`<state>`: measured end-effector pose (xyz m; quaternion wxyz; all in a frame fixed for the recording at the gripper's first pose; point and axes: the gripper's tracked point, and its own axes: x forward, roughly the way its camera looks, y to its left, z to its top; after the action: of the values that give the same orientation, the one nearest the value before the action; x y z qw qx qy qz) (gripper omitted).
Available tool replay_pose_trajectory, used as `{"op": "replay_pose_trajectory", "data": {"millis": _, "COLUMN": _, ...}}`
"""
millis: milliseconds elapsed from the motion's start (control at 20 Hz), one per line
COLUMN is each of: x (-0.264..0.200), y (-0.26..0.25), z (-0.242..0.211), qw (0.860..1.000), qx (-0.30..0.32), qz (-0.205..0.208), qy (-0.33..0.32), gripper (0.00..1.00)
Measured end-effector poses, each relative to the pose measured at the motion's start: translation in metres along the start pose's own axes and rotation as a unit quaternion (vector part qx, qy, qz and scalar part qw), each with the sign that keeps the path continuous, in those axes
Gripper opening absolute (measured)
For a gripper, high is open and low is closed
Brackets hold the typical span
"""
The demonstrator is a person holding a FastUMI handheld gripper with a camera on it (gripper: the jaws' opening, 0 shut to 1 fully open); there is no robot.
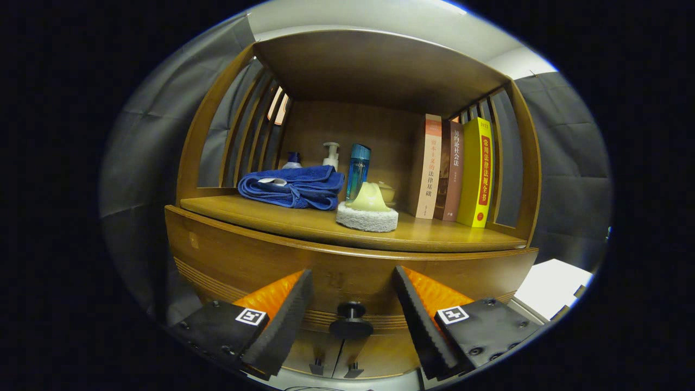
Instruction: Pull open the drawer, take out the items inside it, and place them on the countertop above the cabinet.
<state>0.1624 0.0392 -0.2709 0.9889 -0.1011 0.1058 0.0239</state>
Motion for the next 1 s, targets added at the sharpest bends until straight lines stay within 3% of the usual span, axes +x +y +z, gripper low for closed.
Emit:
{"op": "replay_pose_trajectory", "data": {"millis": 650, "x": 0.006, "y": 0.009, "z": -0.017, "qw": 0.999, "qx": -0.011, "qz": 0.017, "qy": 0.029, "gripper": 0.99}}
{"op": "replay_pose_trajectory", "data": {"millis": 1000, "x": -0.021, "y": -0.006, "z": 0.037, "qw": 1.0, "qx": 0.027, "qz": 0.006, "qy": -0.013, "gripper": 0.99}}
